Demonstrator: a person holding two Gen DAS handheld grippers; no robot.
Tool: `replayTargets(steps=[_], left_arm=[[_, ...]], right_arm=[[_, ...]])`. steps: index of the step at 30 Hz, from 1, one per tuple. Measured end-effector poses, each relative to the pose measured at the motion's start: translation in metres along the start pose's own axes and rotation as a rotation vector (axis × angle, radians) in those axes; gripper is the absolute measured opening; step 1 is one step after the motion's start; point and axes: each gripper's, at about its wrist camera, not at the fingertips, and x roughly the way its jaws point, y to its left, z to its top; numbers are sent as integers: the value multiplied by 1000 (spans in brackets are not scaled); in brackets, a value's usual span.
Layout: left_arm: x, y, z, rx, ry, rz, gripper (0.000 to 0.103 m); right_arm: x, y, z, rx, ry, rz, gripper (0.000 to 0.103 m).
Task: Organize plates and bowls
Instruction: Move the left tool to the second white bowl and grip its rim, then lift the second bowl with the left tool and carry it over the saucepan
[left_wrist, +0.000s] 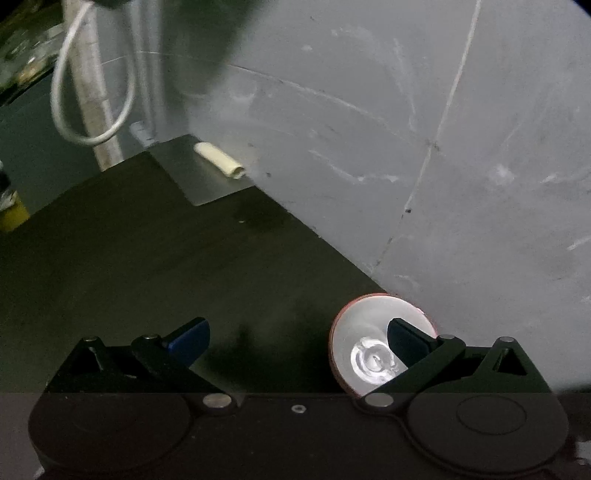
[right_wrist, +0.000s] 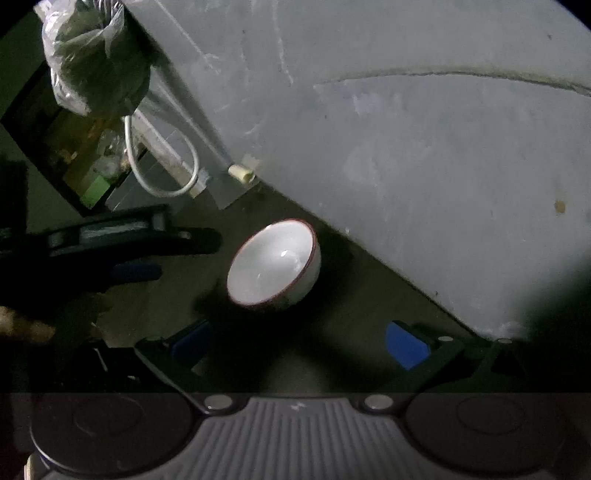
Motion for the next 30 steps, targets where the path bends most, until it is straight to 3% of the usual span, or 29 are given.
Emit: replayTargets(steps=[4, 13, 16, 18, 21, 30], left_arm=[[19, -3, 4, 43, 31, -23, 101], [31, 12, -1, -72, 92, -118, 81], [30, 10, -2, -74, 103, -151, 63], [32, 8, -3, -86, 121, -172, 35], [33, 5, -6, -96, 125, -185, 22], [26, 13, -22, -177, 105, -203, 9]], right_arm=[[9, 1, 2, 10, -44, -26, 96], [24, 11, 9, 25, -51, -31, 79], [29, 13, 10, 11, -33, -30, 64], [33, 13, 12, 13, -20, -36, 55], [37, 12, 14, 19, -12, -42, 44], [37, 9, 13, -8, 13, -28, 29]])
